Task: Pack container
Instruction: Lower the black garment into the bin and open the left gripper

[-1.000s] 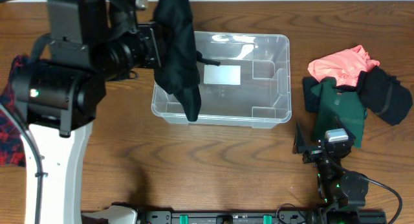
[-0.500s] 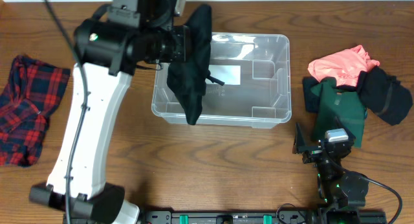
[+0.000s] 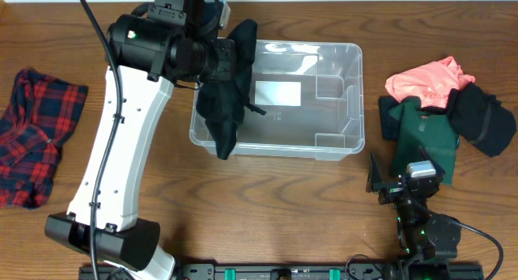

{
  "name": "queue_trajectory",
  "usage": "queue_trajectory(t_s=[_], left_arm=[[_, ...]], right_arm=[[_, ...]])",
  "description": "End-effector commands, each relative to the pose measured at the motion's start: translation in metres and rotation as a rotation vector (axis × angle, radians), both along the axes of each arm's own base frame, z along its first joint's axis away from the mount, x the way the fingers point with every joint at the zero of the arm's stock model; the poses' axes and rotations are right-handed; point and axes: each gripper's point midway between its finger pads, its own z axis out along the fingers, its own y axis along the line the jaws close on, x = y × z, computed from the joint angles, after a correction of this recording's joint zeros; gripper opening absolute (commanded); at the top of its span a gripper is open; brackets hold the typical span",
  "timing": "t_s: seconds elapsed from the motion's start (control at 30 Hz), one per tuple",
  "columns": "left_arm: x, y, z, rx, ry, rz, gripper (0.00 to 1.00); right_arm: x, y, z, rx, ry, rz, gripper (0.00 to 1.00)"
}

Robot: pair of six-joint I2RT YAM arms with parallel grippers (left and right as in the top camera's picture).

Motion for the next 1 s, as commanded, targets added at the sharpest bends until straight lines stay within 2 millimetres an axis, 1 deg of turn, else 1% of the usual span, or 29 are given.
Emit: queue_trajectory(t_s=[0.0,0.27,0.37,0.47,0.67,0.8,0.9,0.97], left_arm=[[0.002,0.004,0.020,0.018,-0.079,-0.006,0.06],[0.002,0.004,0.020,0.012,-0.075,0.000,0.07],[0.001,-0.002,0.020,0.007,-0.078,-0.012,0.23],[0.001,-0.012,0.023,0.000,-0.096,-0.036,0.31],[0.001,-0.040,0.033,-0.026,-0.160,-0.098,0.33],[0.002,-0.055,0.039,-0.042,-0.196,-0.128,0.34],[0.003,-0.057,0.041,-0.046,-0.206,-0.132,0.34],[0.005,-0.054,0.040,-0.042,-0.206,-0.123,0.34]], right_arm=[[0.000,-0.002,-0.001,-0.013,-0.003,-0.008,0.99],[0.000,-0.002,-0.001,-0.013,-0.003,-0.008,0.99],[0.000,-0.002,-0.001,-0.013,-0.003,-0.008,0.99],[0.000,-0.002,-0.001,-0.013,-0.003,-0.008,0.99],[0.000,-0.002,-0.001,-0.013,-0.003,-0.008,0.99],[0.000,-0.002,-0.001,-0.013,-0.003,-0.008,0.99],[0.000,-0.002,-0.001,-0.013,-0.003,-0.008,0.99],[0.000,-0.002,-0.001,-0.013,-0.003,-0.008,0.99]])
